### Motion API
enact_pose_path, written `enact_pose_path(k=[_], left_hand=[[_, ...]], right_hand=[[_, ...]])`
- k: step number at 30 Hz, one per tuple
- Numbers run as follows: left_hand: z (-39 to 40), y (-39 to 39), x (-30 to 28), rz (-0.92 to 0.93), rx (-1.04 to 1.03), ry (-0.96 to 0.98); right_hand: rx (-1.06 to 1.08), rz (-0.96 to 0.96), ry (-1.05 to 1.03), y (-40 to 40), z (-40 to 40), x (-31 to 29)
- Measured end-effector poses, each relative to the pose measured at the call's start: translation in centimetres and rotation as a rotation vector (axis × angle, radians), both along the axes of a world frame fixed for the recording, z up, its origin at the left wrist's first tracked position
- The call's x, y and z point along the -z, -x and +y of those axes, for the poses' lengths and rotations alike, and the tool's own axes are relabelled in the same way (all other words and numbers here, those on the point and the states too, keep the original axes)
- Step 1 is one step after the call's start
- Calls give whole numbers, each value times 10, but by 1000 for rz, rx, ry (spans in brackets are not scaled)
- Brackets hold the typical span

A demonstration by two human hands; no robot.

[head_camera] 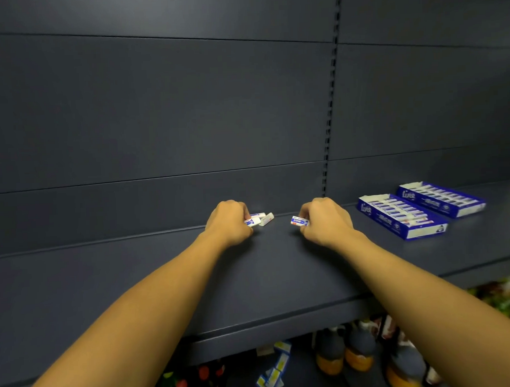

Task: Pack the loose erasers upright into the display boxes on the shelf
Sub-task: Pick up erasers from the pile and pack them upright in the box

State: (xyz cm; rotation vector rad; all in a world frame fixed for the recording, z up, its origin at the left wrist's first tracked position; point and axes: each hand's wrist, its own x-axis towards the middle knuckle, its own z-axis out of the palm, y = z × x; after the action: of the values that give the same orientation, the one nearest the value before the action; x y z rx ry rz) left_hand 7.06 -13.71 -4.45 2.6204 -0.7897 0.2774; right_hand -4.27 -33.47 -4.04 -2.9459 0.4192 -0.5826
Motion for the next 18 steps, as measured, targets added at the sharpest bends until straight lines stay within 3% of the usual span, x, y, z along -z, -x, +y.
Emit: enact_pose_path(k=[18], left_hand=[[-126, 59, -28, 10, 85, 23]], right_hand=[[58, -77, -78, 71, -115, -25]])
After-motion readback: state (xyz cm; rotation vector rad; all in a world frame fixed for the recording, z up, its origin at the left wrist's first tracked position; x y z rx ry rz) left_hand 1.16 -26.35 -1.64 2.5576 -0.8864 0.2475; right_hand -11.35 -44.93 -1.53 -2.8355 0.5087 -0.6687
